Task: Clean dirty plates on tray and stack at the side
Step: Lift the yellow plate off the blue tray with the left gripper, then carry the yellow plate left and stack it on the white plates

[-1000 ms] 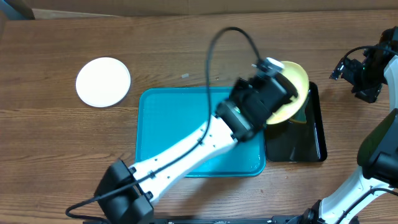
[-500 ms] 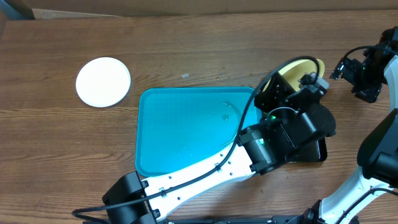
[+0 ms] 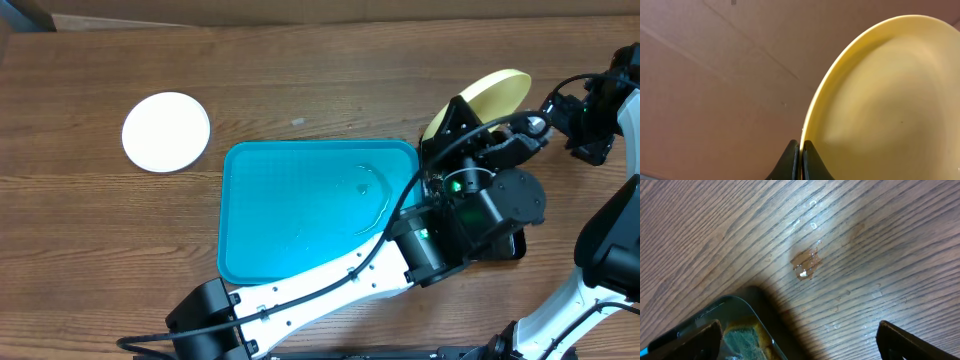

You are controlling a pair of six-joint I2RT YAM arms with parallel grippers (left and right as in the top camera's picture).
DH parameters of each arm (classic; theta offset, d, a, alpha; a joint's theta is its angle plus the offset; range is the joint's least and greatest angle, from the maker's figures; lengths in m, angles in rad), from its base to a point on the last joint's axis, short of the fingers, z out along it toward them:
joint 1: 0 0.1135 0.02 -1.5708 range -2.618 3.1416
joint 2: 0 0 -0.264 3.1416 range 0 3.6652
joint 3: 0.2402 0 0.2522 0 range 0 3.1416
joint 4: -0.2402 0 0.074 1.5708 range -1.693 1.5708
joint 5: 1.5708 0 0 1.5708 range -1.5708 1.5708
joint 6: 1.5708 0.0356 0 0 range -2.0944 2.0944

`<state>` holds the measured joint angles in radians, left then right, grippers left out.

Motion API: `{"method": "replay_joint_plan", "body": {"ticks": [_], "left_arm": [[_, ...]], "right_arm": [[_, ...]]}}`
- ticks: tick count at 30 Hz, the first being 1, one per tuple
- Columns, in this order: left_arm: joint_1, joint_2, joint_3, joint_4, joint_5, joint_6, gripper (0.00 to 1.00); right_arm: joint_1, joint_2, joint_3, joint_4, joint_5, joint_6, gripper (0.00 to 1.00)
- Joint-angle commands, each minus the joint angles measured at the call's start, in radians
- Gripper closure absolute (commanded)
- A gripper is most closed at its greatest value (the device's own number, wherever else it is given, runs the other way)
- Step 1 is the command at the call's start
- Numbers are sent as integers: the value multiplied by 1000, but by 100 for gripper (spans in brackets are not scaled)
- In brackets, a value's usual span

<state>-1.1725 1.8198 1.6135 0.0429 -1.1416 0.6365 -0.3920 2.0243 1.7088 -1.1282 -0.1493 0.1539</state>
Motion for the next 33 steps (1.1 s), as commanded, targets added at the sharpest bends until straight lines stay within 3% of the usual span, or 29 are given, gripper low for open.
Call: {"method": "replay_joint_plan", "body": {"ticks": [1,3,5,9,12,17,24,27,33], "left_arm": [[-8,9,26,3,-18,7,96],[-8,9,26,-27,-13,-71,96],[-2,9,26,-119,9,-236,96],[46,9,26,-501,375,-666,96],[130,12,25,-617,701,-846,96],[325,12,25,-641,1123,-933,96],[706,12,25,-696,1536,-1007,96],[883,12,25,-755,1611,-1026,96],[1231,13,25,-898,1579,-1026,96]], "right_arm": [[-2,-34,18,2,2,3,0],[-2,-34,18,2,2,3,0],[-2,-34,18,2,2,3,0],[-2,-34,18,2,2,3,0],[-2,-34,18,2,2,3,0],[-2,-34,18,2,2,3,0],[-2,-34,18,2,2,3,0],[-2,-34,18,2,2,3,0],[-2,-34,18,2,2,3,0]]}}
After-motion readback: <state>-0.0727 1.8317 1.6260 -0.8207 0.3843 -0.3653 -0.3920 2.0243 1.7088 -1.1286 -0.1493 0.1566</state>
